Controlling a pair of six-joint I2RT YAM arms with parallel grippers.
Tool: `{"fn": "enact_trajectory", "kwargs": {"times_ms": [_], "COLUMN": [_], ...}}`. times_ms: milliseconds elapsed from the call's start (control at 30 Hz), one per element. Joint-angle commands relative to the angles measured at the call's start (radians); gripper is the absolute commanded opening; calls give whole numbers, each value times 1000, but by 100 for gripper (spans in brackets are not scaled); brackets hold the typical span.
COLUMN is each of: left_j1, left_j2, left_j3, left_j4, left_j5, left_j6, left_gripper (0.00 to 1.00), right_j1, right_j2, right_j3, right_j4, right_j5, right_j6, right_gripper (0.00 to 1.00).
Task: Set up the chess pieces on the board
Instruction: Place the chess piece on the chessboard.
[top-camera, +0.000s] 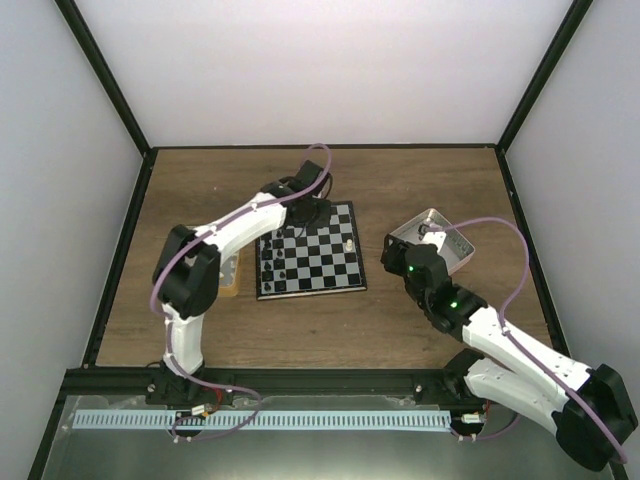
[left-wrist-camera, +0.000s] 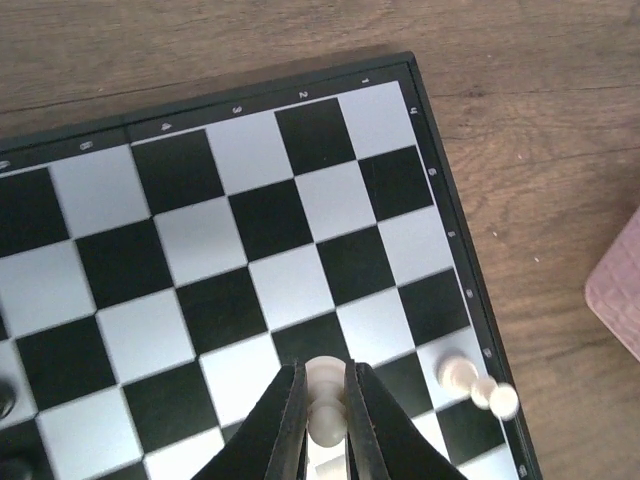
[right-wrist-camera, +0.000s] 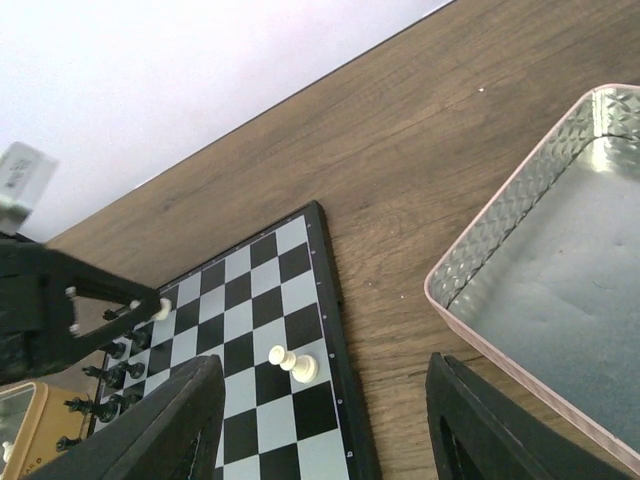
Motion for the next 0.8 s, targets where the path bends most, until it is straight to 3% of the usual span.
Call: {"fn": "enact_trajectory", "kwargs": {"times_ms": [0, 467, 767], "left_j1": [-7, -7, -7], "left_j2": [111, 356, 432], "left_j3": [112, 316, 372], "left_j4": [-41, 14, 33], "left_j5": [-31, -77, -141], "left_j6": [27, -6, 8], "left_gripper": [13, 13, 13], "right_j1": [-8, -10, -11], "right_j2": [-21, -14, -21], "right_j3": [-12, -37, -61], "right_j4": [-22, -5, -11], "right_j5": [30, 14, -3], "right_j6": [22, -13, -19], "right_gripper": [57, 58, 59]}}
